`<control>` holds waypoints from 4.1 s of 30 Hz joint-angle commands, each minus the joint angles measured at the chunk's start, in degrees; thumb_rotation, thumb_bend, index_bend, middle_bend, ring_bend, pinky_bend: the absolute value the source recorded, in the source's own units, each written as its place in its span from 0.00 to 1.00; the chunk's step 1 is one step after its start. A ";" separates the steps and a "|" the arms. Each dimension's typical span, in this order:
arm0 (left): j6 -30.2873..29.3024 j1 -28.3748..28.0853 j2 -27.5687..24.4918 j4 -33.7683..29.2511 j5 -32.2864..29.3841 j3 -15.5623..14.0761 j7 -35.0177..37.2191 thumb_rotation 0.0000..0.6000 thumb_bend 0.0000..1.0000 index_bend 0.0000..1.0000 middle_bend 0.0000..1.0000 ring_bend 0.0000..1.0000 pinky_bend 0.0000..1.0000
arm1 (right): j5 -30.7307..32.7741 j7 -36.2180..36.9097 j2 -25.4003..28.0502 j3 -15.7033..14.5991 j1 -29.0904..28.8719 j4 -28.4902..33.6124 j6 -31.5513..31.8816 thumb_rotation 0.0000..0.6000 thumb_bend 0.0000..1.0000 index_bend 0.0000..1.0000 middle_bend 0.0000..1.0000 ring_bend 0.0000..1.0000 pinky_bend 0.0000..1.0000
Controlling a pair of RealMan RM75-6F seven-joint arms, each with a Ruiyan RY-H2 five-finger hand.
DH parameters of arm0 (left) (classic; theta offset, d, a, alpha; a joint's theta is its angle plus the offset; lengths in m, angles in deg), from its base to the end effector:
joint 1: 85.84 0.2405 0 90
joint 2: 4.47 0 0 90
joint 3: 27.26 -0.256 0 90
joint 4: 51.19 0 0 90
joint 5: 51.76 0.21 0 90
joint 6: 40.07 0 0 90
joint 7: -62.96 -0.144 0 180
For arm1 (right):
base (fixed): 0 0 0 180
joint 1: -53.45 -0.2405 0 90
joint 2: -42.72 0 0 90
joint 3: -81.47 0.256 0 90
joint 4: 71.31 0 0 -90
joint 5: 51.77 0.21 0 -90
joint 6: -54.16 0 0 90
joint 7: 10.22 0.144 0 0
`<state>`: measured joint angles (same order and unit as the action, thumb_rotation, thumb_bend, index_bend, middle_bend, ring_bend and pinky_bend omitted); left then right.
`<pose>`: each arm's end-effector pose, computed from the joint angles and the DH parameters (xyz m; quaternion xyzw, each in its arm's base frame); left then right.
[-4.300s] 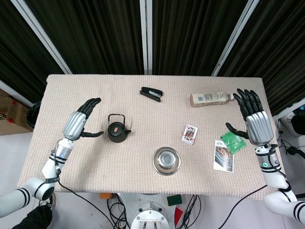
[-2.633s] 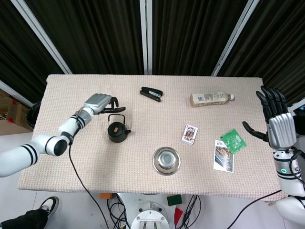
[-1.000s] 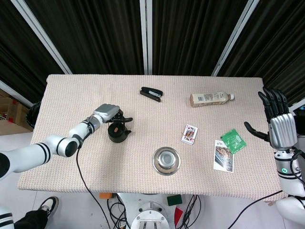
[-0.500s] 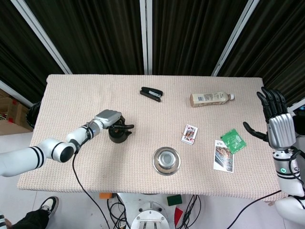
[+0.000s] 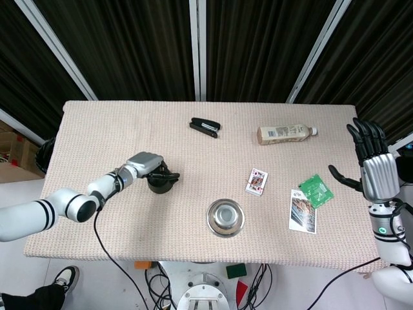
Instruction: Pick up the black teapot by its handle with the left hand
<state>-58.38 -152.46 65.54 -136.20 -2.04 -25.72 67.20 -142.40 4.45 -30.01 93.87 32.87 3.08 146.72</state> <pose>-0.1238 0.3966 0.0271 -0.7946 -0.5029 -0.1871 0.2842 -0.2570 -0.2916 0.1786 0.5719 -0.2350 0.5899 0.5194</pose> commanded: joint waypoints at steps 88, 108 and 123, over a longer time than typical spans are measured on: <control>-45.43 21.25 17.63 5.29 18.84 11.52 -7.42 0.55 0.19 1.00 1.00 1.00 0.60 | 0.42 0.40 -1.22 -0.44 0.54 -1.49 -0.49 1.00 0.18 0.00 0.00 0.00 0.00; -46.34 22.36 18.42 6.10 19.56 12.99 -9.36 1.00 0.31 1.00 1.00 1.00 0.62 | 0.41 0.48 -1.56 -0.58 0.50 -1.86 -0.64 1.00 0.18 0.00 0.00 0.00 0.00; -49.67 22.45 20.13 9.96 24.18 12.74 -11.21 1.00 0.34 1.00 1.00 1.00 0.62 | 0.55 0.75 -1.74 -0.61 0.56 -2.21 -0.73 1.00 0.18 0.00 0.00 0.00 0.00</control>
<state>-107.84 -130.01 85.54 -126.48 21.86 -12.92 56.14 -141.84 5.21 -31.75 93.26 33.43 0.87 145.99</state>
